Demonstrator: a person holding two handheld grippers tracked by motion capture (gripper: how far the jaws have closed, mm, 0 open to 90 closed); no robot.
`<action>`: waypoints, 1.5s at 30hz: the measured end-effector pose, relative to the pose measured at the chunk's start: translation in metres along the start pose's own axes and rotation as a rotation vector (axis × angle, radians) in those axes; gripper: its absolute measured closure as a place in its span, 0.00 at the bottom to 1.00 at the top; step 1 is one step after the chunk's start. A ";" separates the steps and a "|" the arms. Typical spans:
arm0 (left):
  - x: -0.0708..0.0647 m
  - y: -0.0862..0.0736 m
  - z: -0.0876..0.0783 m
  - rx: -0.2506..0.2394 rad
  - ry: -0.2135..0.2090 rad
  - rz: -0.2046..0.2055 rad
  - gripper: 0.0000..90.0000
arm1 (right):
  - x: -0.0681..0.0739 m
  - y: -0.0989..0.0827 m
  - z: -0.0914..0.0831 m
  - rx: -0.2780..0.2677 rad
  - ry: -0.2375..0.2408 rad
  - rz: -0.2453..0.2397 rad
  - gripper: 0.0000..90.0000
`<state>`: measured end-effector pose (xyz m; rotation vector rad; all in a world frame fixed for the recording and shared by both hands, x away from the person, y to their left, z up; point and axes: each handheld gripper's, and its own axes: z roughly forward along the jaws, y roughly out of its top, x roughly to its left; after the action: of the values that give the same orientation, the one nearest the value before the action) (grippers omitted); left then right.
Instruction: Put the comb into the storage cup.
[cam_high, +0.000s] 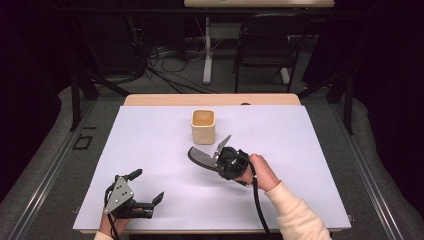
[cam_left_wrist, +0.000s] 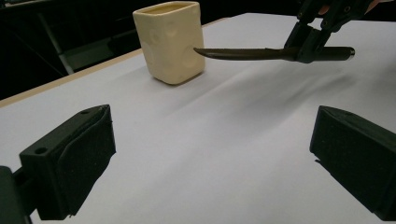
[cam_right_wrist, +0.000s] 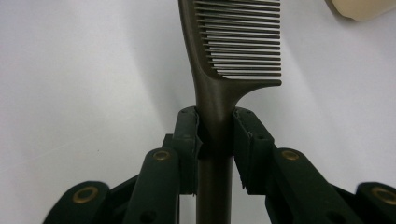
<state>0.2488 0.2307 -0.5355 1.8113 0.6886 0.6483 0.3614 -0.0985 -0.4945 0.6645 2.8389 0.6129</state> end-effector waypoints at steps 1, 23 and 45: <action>0.000 0.000 0.000 0.000 0.000 0.000 0.00 | 0.000 -0.002 -0.002 -0.005 -0.001 0.011 0.80; -0.001 0.000 0.000 0.006 -0.006 0.000 0.00 | -0.004 -0.023 -0.022 -0.104 0.014 0.054 0.80; -0.001 0.001 0.000 0.001 -0.012 0.001 0.00 | -0.009 -0.038 -0.039 -0.179 0.001 0.099 0.80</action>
<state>0.2482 0.2302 -0.5348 1.8153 0.6803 0.6378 0.3449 -0.1477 -0.4754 0.7747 2.7226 0.8707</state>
